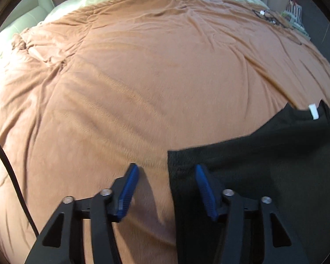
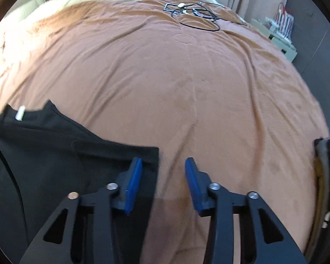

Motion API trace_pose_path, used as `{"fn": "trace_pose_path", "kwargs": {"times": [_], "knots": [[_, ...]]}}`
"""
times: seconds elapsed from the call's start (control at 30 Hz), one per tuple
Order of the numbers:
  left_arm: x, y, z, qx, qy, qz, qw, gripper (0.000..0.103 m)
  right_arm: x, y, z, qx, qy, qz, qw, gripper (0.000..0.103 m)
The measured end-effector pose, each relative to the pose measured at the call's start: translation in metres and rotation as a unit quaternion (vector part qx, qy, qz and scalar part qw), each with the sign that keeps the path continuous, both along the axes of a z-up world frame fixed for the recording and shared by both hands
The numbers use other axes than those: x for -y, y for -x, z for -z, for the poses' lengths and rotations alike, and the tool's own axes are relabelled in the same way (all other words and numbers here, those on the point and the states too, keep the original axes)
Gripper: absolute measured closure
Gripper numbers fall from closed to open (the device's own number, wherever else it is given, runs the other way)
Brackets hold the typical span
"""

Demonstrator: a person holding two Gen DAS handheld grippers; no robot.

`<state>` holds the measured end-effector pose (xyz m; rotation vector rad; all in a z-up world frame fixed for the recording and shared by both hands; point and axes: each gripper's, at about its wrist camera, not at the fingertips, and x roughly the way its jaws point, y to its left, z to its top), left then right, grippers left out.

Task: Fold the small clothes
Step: 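Lower the folded hem onto the shirt and open both grippers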

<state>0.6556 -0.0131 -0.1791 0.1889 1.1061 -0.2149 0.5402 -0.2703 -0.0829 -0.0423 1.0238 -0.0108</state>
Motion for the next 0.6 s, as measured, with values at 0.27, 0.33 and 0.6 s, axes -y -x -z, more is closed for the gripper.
{"fn": "trace_pose_path", "kwargs": {"times": [0.27,0.33,0.6], "knots": [[-0.013,-0.002,-0.001,-0.004,0.068,-0.006,0.9977,0.084,0.007,0.008,0.026,0.007,-0.042,-0.027,0.999,0.095],[-0.011,0.0,-0.004,0.0,0.072,-0.004,0.9974,0.096,0.009,0.008,0.025,0.017,-0.039,-0.023,0.999,0.101],[-0.007,-0.004,-0.029,0.051,0.046,-0.008,0.9976,0.098,0.008,0.008,0.013,0.055,-0.024,-0.019,0.998,0.103]]}}
